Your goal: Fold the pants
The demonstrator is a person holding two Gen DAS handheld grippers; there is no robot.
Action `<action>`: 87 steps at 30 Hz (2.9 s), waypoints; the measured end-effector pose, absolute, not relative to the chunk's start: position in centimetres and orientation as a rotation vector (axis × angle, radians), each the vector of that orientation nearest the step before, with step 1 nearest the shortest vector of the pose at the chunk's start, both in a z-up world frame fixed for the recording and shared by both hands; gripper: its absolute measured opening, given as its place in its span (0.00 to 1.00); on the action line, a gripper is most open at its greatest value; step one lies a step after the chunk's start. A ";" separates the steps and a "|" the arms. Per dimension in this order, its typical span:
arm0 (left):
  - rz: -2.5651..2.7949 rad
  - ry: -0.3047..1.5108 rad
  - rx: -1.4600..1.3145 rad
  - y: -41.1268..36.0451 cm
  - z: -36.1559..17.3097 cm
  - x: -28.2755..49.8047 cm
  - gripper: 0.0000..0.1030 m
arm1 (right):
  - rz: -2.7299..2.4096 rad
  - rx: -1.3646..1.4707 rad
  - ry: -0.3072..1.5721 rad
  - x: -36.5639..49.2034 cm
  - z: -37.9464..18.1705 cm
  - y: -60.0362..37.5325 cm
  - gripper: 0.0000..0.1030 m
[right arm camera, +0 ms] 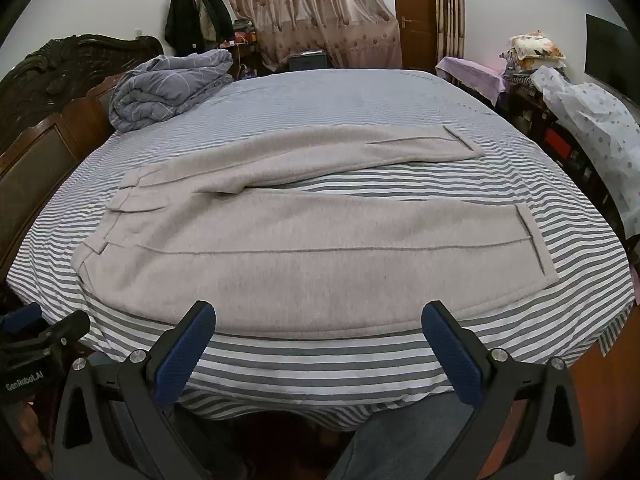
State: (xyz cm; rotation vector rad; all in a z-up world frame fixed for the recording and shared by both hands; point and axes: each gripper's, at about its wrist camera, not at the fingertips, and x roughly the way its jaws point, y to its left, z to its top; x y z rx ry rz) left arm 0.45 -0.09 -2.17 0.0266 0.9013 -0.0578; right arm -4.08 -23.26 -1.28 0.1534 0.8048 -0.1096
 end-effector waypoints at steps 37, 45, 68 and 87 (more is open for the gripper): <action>-0.074 0.979 0.000 -1.2 -4.1 1.3 0.99 | -0.104 0.179 0.847 -3.4 -2.6 -23.8 0.99; -0.102 0.937 0.056 -1.8 -4.0 1.3 0.99 | -0.108 0.190 0.845 -3.2 -2.7 -24.3 0.99; -0.110 0.886 0.002 -1.5 -3.4 1.4 0.99 | -0.127 0.219 0.854 -2.9 -2.9 -25.3 1.00; -0.100 0.912 0.014 -1.6 -3.7 1.6 0.99 | -0.125 0.205 0.856 -2.6 -2.9 -24.9 1.00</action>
